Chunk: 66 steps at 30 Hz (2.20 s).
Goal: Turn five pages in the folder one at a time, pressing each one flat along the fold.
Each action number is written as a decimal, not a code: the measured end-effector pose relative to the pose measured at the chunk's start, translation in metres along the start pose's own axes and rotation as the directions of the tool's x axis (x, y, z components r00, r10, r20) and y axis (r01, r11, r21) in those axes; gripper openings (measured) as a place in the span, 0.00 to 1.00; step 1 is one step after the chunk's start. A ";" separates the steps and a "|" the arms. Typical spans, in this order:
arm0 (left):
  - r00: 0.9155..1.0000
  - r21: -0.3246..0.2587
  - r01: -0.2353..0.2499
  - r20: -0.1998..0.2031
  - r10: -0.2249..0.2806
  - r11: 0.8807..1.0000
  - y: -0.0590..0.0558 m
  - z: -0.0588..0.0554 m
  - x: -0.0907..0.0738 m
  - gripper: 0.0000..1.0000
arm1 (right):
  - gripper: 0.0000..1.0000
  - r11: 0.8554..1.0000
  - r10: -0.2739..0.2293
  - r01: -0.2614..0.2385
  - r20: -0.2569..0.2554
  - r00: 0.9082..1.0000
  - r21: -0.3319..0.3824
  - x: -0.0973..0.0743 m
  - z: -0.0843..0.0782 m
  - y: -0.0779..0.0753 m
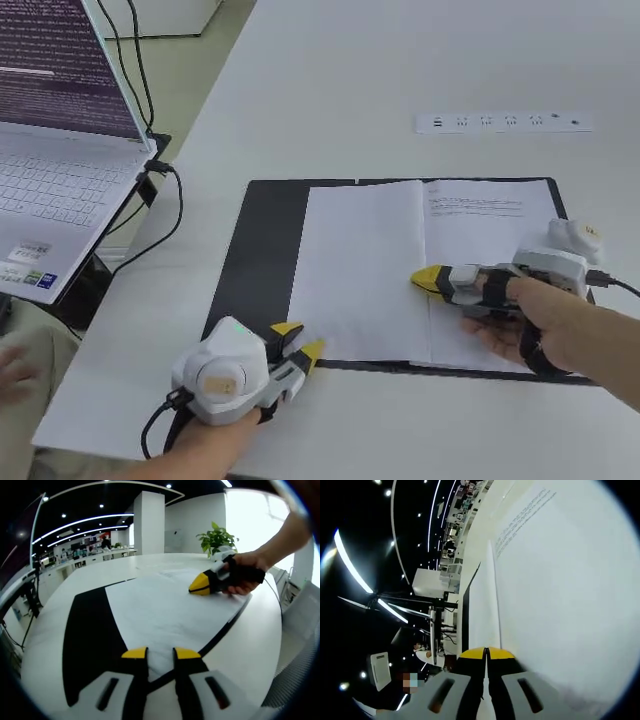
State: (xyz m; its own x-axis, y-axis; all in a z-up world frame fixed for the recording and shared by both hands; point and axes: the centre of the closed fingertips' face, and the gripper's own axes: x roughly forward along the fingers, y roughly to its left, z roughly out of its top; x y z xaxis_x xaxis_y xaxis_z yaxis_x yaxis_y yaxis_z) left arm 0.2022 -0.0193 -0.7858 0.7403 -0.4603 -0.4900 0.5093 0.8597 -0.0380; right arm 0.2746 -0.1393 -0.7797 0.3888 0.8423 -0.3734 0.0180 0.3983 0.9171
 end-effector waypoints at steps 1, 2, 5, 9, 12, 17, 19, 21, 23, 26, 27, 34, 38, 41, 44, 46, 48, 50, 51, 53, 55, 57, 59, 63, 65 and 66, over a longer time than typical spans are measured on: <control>1.000 0.000 0.000 0.000 0.000 1.000 0.000 0.000 0.000 0.18 | 0.00 1.000 0.002 -0.002 -0.005 1.000 0.003 -0.001 -0.004 0.001; 1.000 0.002 0.000 0.000 0.000 1.000 0.000 0.000 0.000 0.18 | 0.00 1.000 0.002 -0.002 -0.008 1.000 0.005 -0.002 -0.007 0.001; 1.000 0.000 0.002 0.000 -0.002 1.000 0.000 0.000 0.000 0.18 | 0.00 1.000 0.006 -0.005 -0.016 1.000 0.009 -0.005 -0.015 0.001; 1.000 0.002 0.002 0.001 -0.002 1.000 0.000 0.000 0.000 0.18 | 0.00 1.000 0.011 -0.010 -0.021 1.000 0.017 -0.009 -0.025 0.000; 1.000 0.001 0.002 0.001 -0.002 1.000 0.000 0.000 0.000 0.18 | 0.00 1.000 0.014 -0.013 -0.039 0.999 0.020 -0.011 -0.034 0.000; 1.000 -0.004 0.001 0.003 -0.001 1.000 0.001 0.000 -0.001 0.18 | 0.00 1.000 0.012 -0.011 -0.061 0.998 0.018 -0.016 -0.049 -0.002; 1.000 -0.005 0.000 0.004 0.000 1.000 0.001 0.000 0.000 0.18 | 0.00 1.000 0.013 -0.012 -0.063 0.998 0.023 -0.019 -0.055 -0.002; 1.000 -0.004 0.001 0.004 -0.001 1.000 0.002 0.000 0.000 0.18 | 0.00 0.999 0.016 -0.014 -0.063 0.998 0.030 -0.020 -0.059 -0.003; 1.000 -0.007 0.000 0.003 0.000 1.000 0.002 0.000 0.000 0.18 | 0.00 0.999 0.026 -0.024 -0.068 0.997 0.039 -0.024 -0.068 -0.003; 1.000 -0.007 0.000 0.004 0.000 1.000 0.002 0.000 0.000 0.18 | 0.00 0.998 0.036 -0.033 -0.069 0.997 0.053 -0.027 -0.078 -0.003; 1.000 -0.006 0.000 0.004 0.000 1.000 0.002 -0.001 0.000 0.18 | 0.00 0.998 0.044 -0.040 -0.078 0.996 0.056 -0.028 -0.084 -0.003; 1.000 -0.008 0.000 0.003 0.000 1.000 0.002 -0.001 0.000 0.18 | 0.00 0.995 0.057 -0.050 -0.085 0.995 0.082 -0.034 -0.109 -0.004; 1.000 -0.008 -0.001 0.001 0.001 1.000 0.002 -0.001 0.000 0.18 | 0.00 0.993 0.065 -0.057 -0.081 0.995 0.101 -0.038 -0.122 -0.004; 1.000 -0.010 -0.001 0.001 0.001 1.000 0.002 -0.001 0.000 0.18 | 0.00 0.993 0.072 -0.065 -0.076 0.994 0.100 -0.040 -0.125 0.000; 1.000 -0.011 -0.001 -0.001 0.001 1.000 0.002 -0.001 0.000 0.18 | 0.00 0.992 0.089 -0.082 -0.067 0.994 0.097 -0.043 -0.127 0.007; 1.000 -0.010 -0.002 -0.005 0.002 1.000 0.002 -0.001 0.001 0.18 | 0.00 0.991 0.102 -0.096 -0.056 0.993 0.094 -0.046 -0.126 0.014; 1.000 -0.018 0.000 -0.013 0.000 1.000 0.002 0.000 0.001 0.20 | 0.00 0.992 0.112 -0.109 -0.038 0.993 0.068 -0.050 -0.124 0.023; 0.999 -0.022 0.012 -0.032 -0.012 1.000 -0.001 0.000 0.001 0.23 | 0.00 0.992 0.117 -0.117 -0.012 0.993 0.039 -0.058 -0.120 0.035; 0.998 -0.032 0.025 -0.052 -0.027 0.999 -0.004 0.001 0.001 0.25 | 0.00 0.994 0.107 -0.107 0.027 0.994 -0.008 -0.062 -0.111 0.038; 0.993 -0.039 0.025 -0.118 -0.029 0.999 -0.006 -0.002 -0.002 0.28 | 0.00 0.994 0.073 -0.066 0.078 0.994 -0.083 -0.074 -0.097 0.041; 0.981 -0.060 0.010 -0.192 -0.022 0.998 -0.005 -0.005 -0.008 0.29 | 0.03 0.988 0.036 -0.013 0.144 0.989 -0.155 -0.091 -0.083 0.047; 0.982 -0.094 0.003 -0.189 -0.021 0.996 -0.005 0.000 -0.013 0.33 | 0.10 0.972 0.012 0.039 0.213 0.977 -0.230 -0.111 -0.068 0.051; 0.990 -0.116 0.013 -0.135 -0.029 0.993 -0.006 0.013 -0.021 0.38 | 0.17 0.960 -0.007 0.076 0.250 0.968 -0.268 -0.127 -0.059 0.052; 0.995 -0.138 0.016 -0.092 -0.029 0.990 -0.008 0.028 -0.046 0.43 | 0.26 0.927 -0.052 0.172 0.341 0.939 -0.333 -0.167 -0.045 0.055; 0.998 -0.178 0.008 -0.055 -0.018 0.984 -0.008 0.037 -0.060 0.45 | 0.33 0.911 -0.083 0.229 0.391 0.917 -0.343 -0.186 -0.041 0.052; 0.999 -0.200 -0.003 -0.035 -0.004 0.980 -0.005 0.040 -0.065 0.46 | 0.38 0.899 -0.096 0.260 0.419 0.903 -0.353 -0.193 -0.039 0.051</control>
State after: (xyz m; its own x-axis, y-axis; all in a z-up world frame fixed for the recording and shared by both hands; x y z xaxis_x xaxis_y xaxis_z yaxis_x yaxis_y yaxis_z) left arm 0.1690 -0.0026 -0.7194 0.7226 -0.4559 -0.5197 0.4093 0.8880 -0.2098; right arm 0.1644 -0.2675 -0.6663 0.7353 0.5699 -0.3667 -0.2085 0.7051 0.6778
